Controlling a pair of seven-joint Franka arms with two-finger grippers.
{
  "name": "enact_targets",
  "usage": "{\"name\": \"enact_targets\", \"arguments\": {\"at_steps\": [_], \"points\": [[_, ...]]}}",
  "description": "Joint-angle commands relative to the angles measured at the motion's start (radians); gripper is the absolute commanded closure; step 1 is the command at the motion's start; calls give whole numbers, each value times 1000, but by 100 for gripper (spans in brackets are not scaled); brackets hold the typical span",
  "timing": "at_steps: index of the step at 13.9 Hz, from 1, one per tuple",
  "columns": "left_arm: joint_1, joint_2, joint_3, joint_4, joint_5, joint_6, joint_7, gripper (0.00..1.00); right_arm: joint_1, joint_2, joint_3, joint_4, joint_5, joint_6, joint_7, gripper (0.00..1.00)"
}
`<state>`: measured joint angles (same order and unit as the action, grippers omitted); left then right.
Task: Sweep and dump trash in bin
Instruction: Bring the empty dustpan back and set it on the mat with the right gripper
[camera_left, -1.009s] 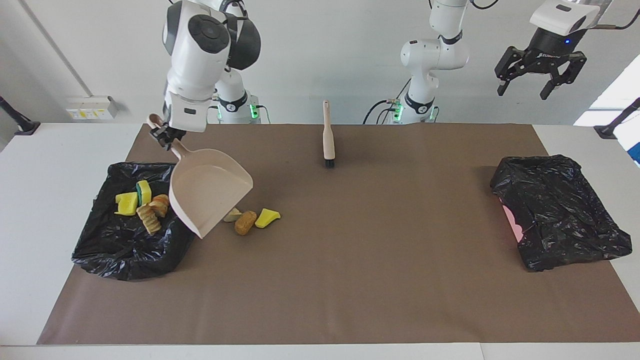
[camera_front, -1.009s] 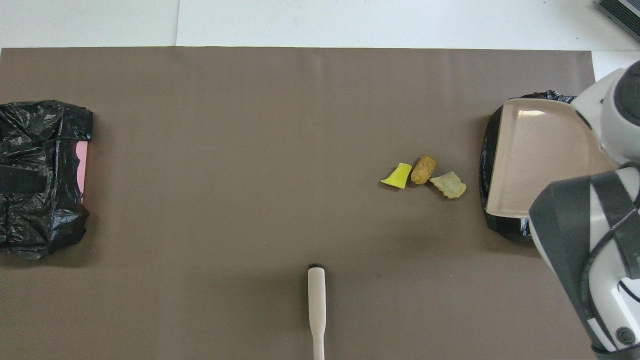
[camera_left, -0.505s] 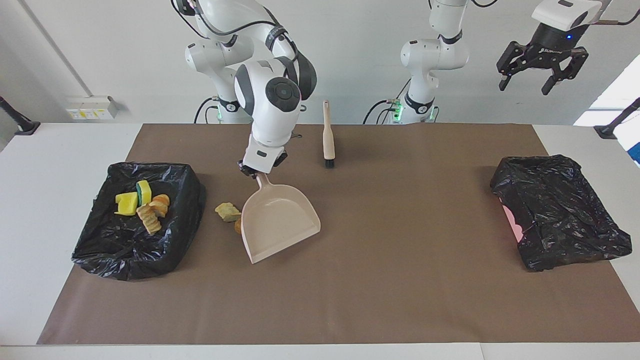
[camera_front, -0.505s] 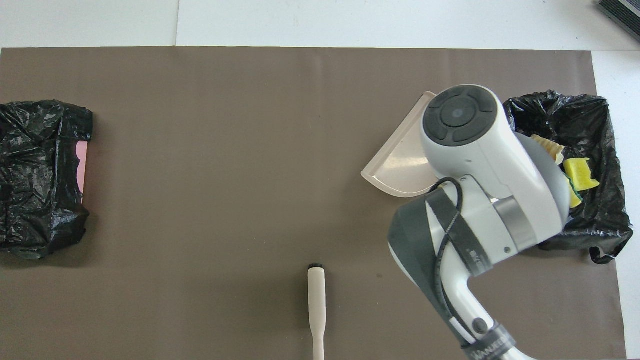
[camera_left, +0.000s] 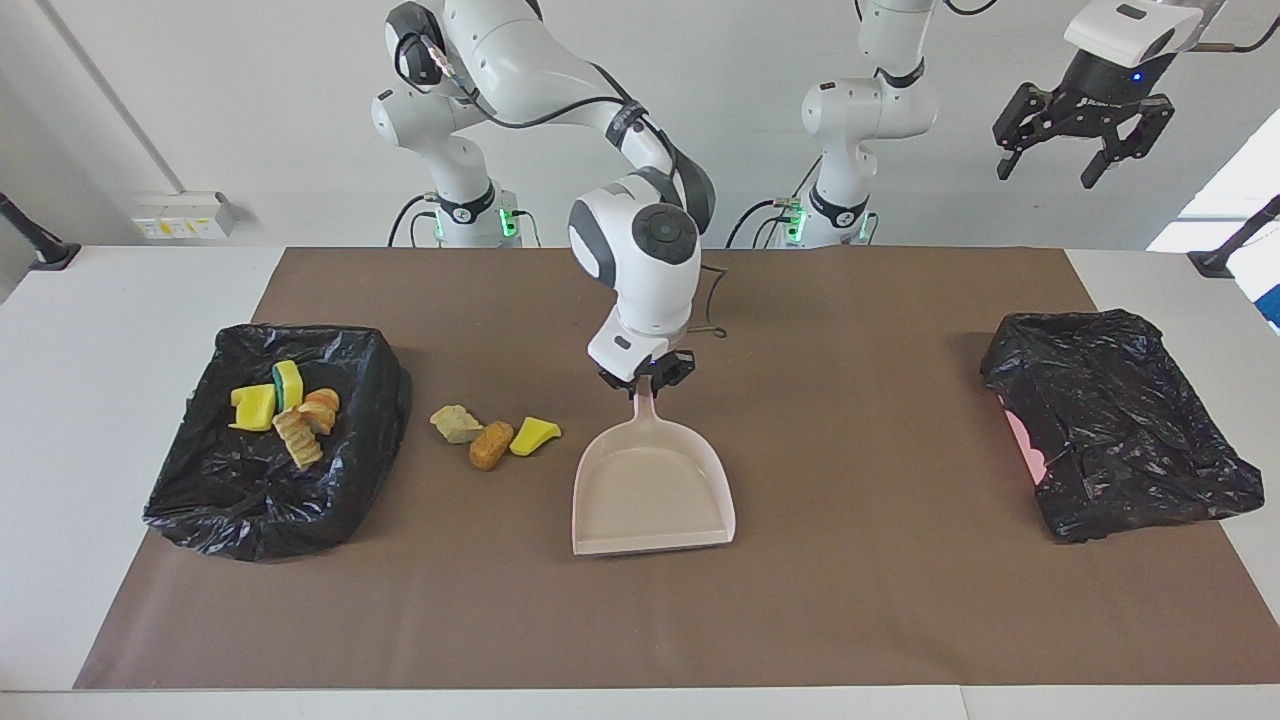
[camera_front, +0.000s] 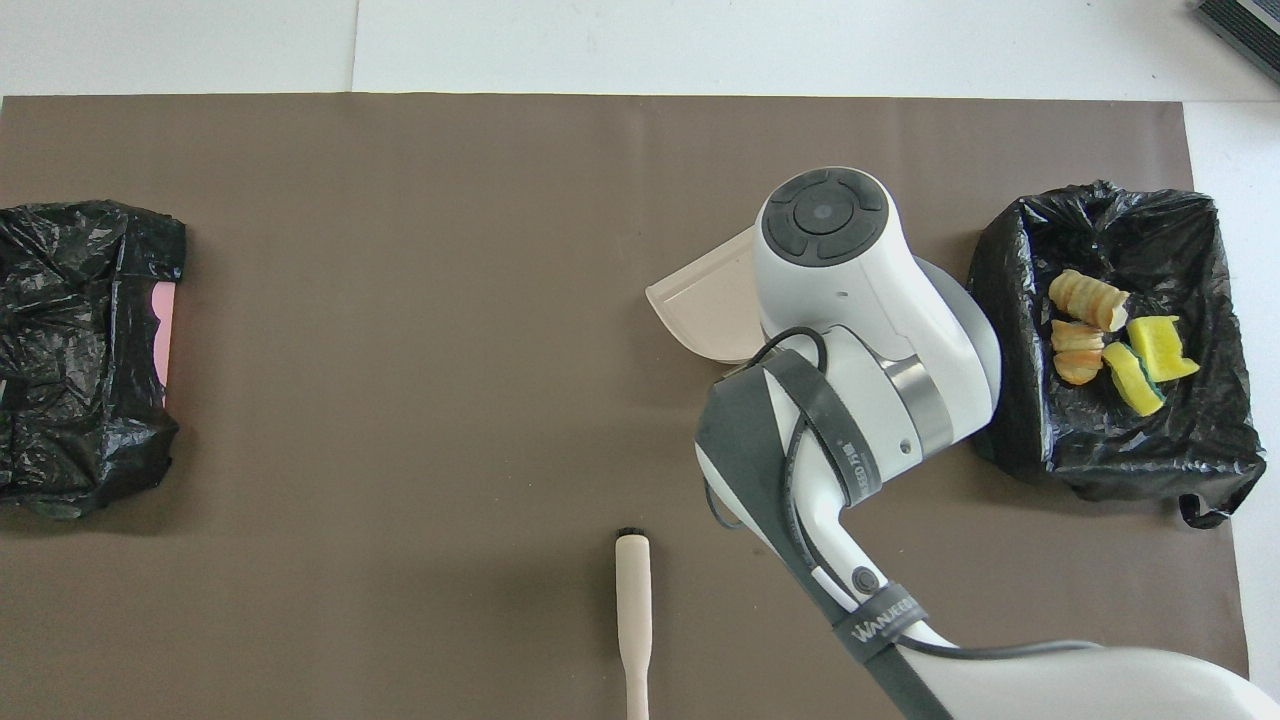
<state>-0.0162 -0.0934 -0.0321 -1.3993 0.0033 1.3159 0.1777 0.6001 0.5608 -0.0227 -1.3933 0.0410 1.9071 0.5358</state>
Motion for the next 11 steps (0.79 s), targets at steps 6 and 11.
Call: {"name": "enact_targets", "arguments": {"at_steps": [6, 11], "points": [[10, 41, 0, 23, -19, -15, 13, 0, 20, 22, -5, -48, 77, 136, 26, 100], [-14, 38, 11, -3, -17, 23, 14, 0, 17, -5, -6, -110, 56, 161, -11, 0]]}}
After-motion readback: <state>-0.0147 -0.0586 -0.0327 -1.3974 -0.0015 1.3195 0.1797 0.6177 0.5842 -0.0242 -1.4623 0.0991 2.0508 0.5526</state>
